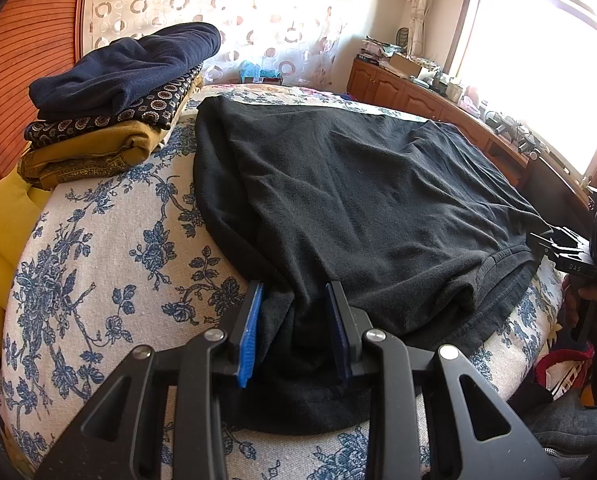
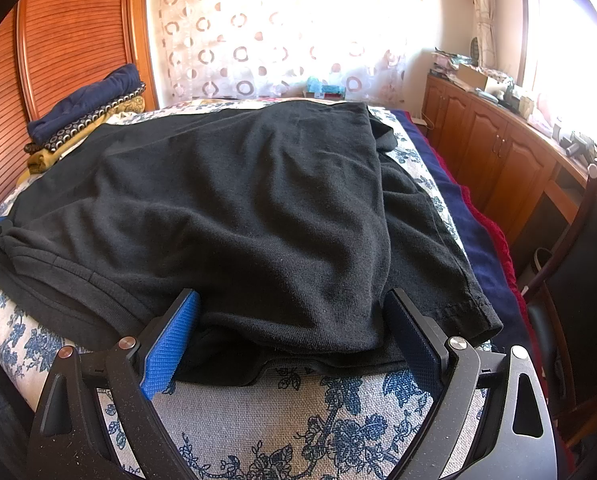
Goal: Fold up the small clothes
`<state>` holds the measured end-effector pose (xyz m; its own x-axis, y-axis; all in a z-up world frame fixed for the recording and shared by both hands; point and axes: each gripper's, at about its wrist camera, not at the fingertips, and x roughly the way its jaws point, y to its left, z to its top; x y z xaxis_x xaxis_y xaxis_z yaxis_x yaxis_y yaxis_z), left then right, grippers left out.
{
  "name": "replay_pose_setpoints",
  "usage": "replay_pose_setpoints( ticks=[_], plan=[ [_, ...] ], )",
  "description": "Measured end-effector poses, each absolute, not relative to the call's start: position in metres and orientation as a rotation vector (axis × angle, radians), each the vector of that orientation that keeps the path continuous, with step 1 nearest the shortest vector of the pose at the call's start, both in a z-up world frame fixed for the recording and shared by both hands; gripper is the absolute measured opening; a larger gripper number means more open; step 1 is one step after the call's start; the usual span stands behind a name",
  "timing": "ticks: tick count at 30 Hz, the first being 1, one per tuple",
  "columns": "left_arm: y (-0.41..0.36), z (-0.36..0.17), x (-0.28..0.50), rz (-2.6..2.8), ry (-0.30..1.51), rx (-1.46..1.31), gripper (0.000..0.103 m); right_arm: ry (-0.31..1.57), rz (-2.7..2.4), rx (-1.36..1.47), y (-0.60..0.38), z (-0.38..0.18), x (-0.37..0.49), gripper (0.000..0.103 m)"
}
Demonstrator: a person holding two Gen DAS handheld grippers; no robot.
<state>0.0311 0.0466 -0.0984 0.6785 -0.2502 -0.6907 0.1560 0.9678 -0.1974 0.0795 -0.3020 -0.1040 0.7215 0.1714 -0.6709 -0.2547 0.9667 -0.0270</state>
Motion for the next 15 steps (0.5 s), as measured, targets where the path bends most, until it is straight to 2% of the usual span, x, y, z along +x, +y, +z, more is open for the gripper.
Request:
replay_pose_setpoints(
  ticks=[15],
  plan=[
    [0.0466,-0.0985,0.0311,-0.228,0.793,-0.121,0.030,0.727,0.236,-0.121,-0.3018,-0.1043,0.0793,0.094]
  ],
)
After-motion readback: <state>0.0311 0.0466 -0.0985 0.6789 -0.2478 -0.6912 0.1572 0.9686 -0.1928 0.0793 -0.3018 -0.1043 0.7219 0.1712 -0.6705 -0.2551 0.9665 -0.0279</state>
